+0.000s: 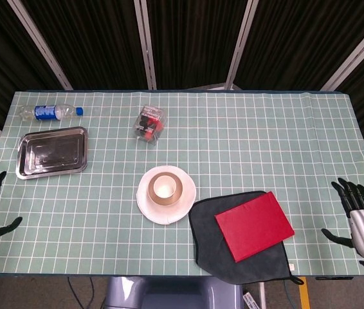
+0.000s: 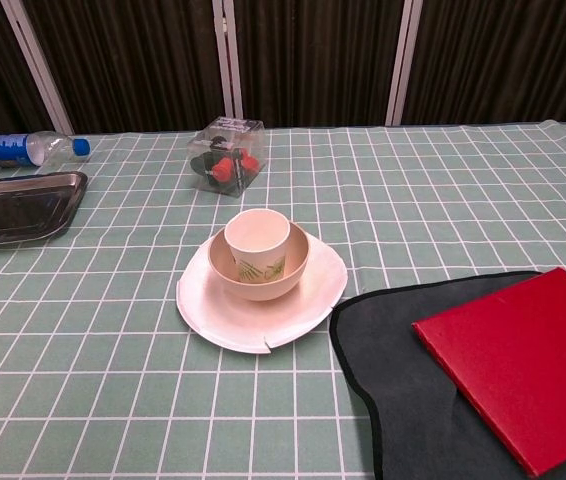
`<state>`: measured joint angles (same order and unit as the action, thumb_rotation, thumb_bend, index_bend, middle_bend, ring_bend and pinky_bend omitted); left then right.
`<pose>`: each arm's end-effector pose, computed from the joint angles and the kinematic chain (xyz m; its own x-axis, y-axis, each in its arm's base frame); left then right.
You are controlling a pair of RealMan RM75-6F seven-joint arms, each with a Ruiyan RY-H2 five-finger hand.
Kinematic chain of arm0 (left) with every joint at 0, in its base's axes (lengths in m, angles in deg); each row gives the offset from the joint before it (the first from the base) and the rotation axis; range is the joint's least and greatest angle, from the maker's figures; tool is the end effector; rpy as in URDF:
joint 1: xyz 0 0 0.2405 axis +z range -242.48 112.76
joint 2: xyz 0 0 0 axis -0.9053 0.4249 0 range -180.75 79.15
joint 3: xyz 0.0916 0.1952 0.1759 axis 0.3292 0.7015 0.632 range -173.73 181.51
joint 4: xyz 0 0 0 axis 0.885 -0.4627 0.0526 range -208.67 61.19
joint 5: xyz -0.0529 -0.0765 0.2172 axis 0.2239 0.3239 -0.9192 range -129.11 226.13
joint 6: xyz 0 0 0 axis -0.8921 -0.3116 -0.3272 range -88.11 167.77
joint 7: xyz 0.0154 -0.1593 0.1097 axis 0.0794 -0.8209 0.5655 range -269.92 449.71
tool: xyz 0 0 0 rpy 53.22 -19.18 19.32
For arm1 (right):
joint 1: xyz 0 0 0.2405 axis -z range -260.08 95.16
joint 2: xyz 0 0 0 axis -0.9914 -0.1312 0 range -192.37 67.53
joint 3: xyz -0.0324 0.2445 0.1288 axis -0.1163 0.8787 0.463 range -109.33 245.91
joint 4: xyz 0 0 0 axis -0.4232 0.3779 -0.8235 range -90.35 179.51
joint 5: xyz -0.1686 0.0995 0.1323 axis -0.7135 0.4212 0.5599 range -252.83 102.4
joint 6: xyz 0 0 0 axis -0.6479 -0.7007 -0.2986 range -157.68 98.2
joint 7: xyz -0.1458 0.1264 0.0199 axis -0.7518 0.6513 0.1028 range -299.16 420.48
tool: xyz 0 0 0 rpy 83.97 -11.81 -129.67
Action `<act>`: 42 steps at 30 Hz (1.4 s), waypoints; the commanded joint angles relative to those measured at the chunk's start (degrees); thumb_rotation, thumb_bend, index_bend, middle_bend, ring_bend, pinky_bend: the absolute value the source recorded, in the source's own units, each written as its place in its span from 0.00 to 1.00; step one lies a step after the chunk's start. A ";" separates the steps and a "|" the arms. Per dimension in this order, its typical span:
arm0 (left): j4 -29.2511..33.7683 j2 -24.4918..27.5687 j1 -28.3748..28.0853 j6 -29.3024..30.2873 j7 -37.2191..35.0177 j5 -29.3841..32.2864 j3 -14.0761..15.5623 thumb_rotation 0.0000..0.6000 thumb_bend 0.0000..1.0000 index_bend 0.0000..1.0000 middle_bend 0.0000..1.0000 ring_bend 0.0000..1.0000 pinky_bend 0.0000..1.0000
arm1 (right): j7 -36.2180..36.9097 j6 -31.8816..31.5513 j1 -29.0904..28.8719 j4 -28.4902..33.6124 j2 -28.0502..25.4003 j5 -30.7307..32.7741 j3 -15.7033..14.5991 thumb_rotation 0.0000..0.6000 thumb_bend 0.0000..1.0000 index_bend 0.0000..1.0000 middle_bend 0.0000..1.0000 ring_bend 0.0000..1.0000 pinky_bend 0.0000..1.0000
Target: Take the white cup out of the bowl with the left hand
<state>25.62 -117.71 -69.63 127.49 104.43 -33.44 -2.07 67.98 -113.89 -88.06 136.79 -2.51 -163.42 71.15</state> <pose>-0.3129 0.2433 0.1383 0.4623 -0.0679 0.8841 0.8864 0.0607 -0.4589 -0.3391 -0.2397 0.1651 0.3507 -0.0138 0.9364 -0.9353 -0.0559 0.3495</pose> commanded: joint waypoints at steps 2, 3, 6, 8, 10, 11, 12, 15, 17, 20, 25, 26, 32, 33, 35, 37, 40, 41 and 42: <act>0.25 -0.98 -4.11 -3.91 2.04 -1.11 -1.64 1.00 0.02 0.11 0.00 0.00 0.00 | 0.34 0.08 -0.02 0.14 -0.14 -0.08 -0.02 1.00 0.03 0.04 0.00 0.00 0.00; 0.29 -1.37 -5.86 -5.62 2.27 -1.46 -2.35 1.00 0.03 0.16 0.00 0.00 0.00 | 0.40 0.13 -0.07 0.18 -0.20 -0.12 -0.01 1.00 0.03 0.04 0.00 0.00 0.00; 0.00 -2.94 -10.72 -10.46 2.48 -1.57 -4.38 1.00 0.07 0.26 0.00 0.00 0.00 | 0.94 0.10 -0.10 0.13 -0.34 -0.17 0.06 1.00 0.03 0.04 0.00 0.00 0.00; -1.02 -4.52 -13.80 -13.46 2.55 -1.15 -5.59 1.00 0.10 0.33 0.00 0.00 0.00 | 1.39 0.08 -0.05 -0.01 -0.45 -0.12 0.05 1.00 0.03 0.04 0.00 0.00 0.00; -1.99 -6.27 -16.75 -16.41 3.35 -0.75 -6.48 1.00 0.12 0.37 0.00 0.00 0.00 | 1.97 0.01 -0.01 0.01 -0.65 -0.04 0.14 1.00 0.03 0.04 0.00 0.00 0.00; -2.66 -7.42 -18.38 -17.96 4.11 -0.25 -6.97 1.00 0.13 0.39 0.00 0.00 0.00 | 2.39 -0.08 0.01 0.01 -0.80 -0.09 0.17 1.00 0.03 0.04 0.00 0.00 0.00; -2.90 -7.98 -19.18 -18.75 4.64 -0.03 -7.12 1.00 0.13 0.41 0.00 0.00 0.00 | 2.60 -0.11 0.02 -0.01 -0.87 -0.08 0.19 1.00 0.03 0.04 0.00 0.00 0.00; -3.40 -10.96 -23.12 -22.82 8.72 2.58 -8.11 1.00 0.13 0.44 0.00 0.00 0.00 | 3.71 -0.05 0.04 -0.07 -1.25 0.25 0.36 1.00 0.03 0.04 0.00 0.00 0.00; -3.53 -12.80 -25.42 -25.13 11.29 4.67 -8.69 1.00 0.14 0.46 0.00 0.00 0.00 | 4.40 0.03 0.03 -0.09 -1.49 0.42 0.45 1.00 0.03 0.04 0.00 0.00 0.00; -3.94 -15.85 -29.01 -28.56 14.84 7.72 -9.47 1.00 0.14 0.46 0.00 0.00 0.00 | 5.54 0.06 0.05 -0.15 -1.86 0.70 0.63 1.00 0.03 0.04 0.00 0.00 0.00; -4.88 -20.03 -33.02 -30.92 19.89 12.47 -9.95 1.00 0.14 0.47 0.00 0.00 0.00 | 7.44 0.07 0.10 -0.37 -2.47 0.94 0.82 1.00 0.03 0.04 0.00 0.00 0.00; -5.04 -20.74 -33.71 -31.10 20.76 13.15 -9.97 1.00 0.14 0.47 0.00 0.00 0.00 | 7.82 0.07 0.11 -0.41 -2.59 1.01 0.87 1.00 0.03 0.04 0.00 0.00 0.00; -6.72 -24.63 -36.97 -31.27 24.66 16.12 -9.68 1.00 0.17 0.49 0.00 0.00 0.00 | 9.89 -0.04 0.23 -0.66 -3.20 1.34 1.16 1.00 0.03 0.04 0.00 0.00 0.00; -7.03 -25.19 -37.47 -31.28 25.23 16.68 -9.64 1.00 0.18 0.49 0.00 0.00 0.00 | 10.19 -0.08 0.25 -0.67 -3.29 1.37 1.20 1.00 0.03 0.04 0.00 0.00 0.00; -7.73 -26.48 -38.64 -31.42 26.35 18.27 -9.51 1.00 0.19 0.50 0.00 0.00 0.00 | 10.88 -0.23 0.31 -0.70 -3.51 1.33 1.28 1.00 0.04 0.04 0.00 0.00 0.00; -8.37 -27.30 -39.44 -31.44 27.15 19.36 -9.36 1.00 0.19 0.51 0.00 0.00 0.00 | 11.20 -0.26 0.35 -0.74 -3.60 1.28 1.27 1.00 0.03 0.04 0.00 0.00 0.00; -9.80 -28.65 -40.73 -31.63 28.02 21.05 -9.18 1.00 0.20 0.51 0.00 0.00 0.00 | 11.36 -0.08 0.32 -0.74 -3.74 1.17 1.18 1.00 0.03 0.04 0.00 0.00 0.00; -10.29 -29.14 -41.13 -31.69 28.15 21.57 -9.20 1.00 0.21 0.51 0.00 0.00 0.00 | 11.35 -0.08 0.32 -0.75 -3.75 1.17 1.18 1.00 0.03 0.04 0.00 0.00 0.00; -10.75 -29.67 -41.50 -31.70 28.16 22.10 -9.28 1.00 0.23 0.51 0.00 0.00 0.00 | 11.42 -0.07 0.32 -0.74 -3.77 1.17 1.19 1.00 0.03 0.04 0.00 0.00 0.00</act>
<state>15.46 -146.78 -110.58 95.90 132.35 -11.94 -11.35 79.40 -113.96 -87.74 136.05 -6.28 -162.25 72.34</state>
